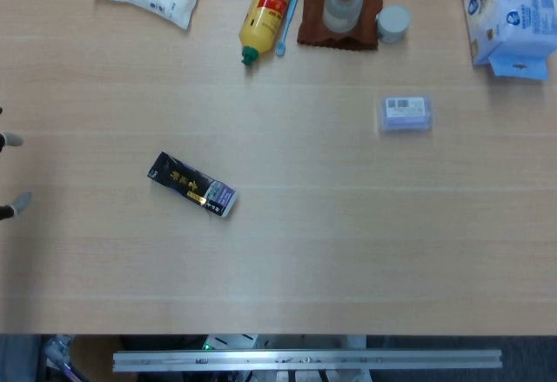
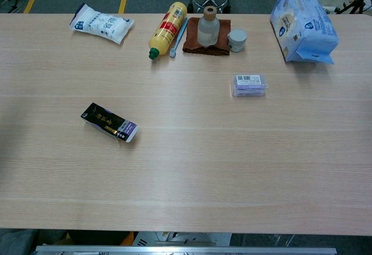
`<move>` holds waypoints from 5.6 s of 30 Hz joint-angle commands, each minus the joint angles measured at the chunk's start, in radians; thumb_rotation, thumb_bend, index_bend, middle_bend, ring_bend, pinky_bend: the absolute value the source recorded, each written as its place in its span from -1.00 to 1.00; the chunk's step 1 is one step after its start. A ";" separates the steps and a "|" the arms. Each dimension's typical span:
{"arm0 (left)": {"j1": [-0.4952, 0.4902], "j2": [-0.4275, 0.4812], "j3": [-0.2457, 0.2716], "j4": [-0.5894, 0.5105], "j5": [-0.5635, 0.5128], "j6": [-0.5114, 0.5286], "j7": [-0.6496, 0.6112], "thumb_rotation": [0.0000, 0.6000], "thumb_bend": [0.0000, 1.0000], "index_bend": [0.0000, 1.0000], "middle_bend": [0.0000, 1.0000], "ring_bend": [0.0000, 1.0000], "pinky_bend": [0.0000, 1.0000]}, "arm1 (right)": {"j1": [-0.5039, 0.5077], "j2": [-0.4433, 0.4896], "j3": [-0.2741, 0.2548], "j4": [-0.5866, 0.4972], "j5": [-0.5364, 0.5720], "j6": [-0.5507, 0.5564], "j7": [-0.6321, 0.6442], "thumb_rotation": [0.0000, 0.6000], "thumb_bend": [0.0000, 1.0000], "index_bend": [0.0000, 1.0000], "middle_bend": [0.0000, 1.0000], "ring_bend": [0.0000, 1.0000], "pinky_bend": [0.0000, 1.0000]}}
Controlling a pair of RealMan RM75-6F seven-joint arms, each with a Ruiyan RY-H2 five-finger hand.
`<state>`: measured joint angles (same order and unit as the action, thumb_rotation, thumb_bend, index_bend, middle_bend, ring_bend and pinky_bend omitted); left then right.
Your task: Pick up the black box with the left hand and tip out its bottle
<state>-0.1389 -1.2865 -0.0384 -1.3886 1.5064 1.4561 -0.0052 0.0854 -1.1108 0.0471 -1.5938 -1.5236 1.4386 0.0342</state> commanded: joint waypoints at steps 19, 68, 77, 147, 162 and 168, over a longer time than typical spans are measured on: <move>-0.007 0.007 0.022 -0.022 0.043 0.001 0.046 1.00 -0.94 -0.28 -0.63 -0.70 -0.32 | 0.005 0.005 0.017 0.000 -0.050 0.068 0.004 1.00 -0.59 -0.79 -0.82 -0.94 -0.68; -0.326 -0.100 0.045 -0.008 -0.055 -0.504 0.427 1.00 -0.94 -0.49 -1.00 -1.00 -0.82 | 0.118 0.075 0.099 -0.059 0.048 -0.029 -0.007 1.00 -0.59 -0.79 -0.81 -0.94 -0.68; -0.360 -0.138 0.062 0.011 -0.016 -0.505 0.466 1.00 -0.94 -0.50 -1.00 -1.00 -0.82 | 0.122 0.067 0.095 -0.049 0.050 -0.034 -0.001 1.00 -0.59 -0.79 -0.81 -0.94 -0.68; -0.442 -0.248 0.067 0.128 -0.087 -0.530 0.457 1.00 -0.94 -0.13 -1.00 -1.00 -0.81 | 0.110 0.042 0.073 -0.005 0.073 -0.049 0.043 1.00 -0.59 -0.79 -0.81 -0.94 -0.68; -0.417 -0.217 0.077 0.094 -0.085 -0.475 0.523 1.00 -0.94 0.17 -1.00 -1.00 -0.81 | 0.103 0.043 0.072 -0.002 0.072 -0.041 0.057 1.00 -0.59 -0.79 -0.81 -0.94 -0.68; -0.404 -0.183 0.080 0.039 -0.086 -0.435 0.626 1.00 -0.94 0.20 -1.00 -1.00 -0.81 | 0.103 0.042 0.072 0.001 0.066 -0.036 0.061 1.00 -0.59 -0.79 -0.81 -0.94 -0.68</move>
<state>-0.5489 -1.4840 0.0400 -1.3287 1.4207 1.0050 0.5913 0.1881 -1.0691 0.1195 -1.5929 -1.4569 1.4025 0.0954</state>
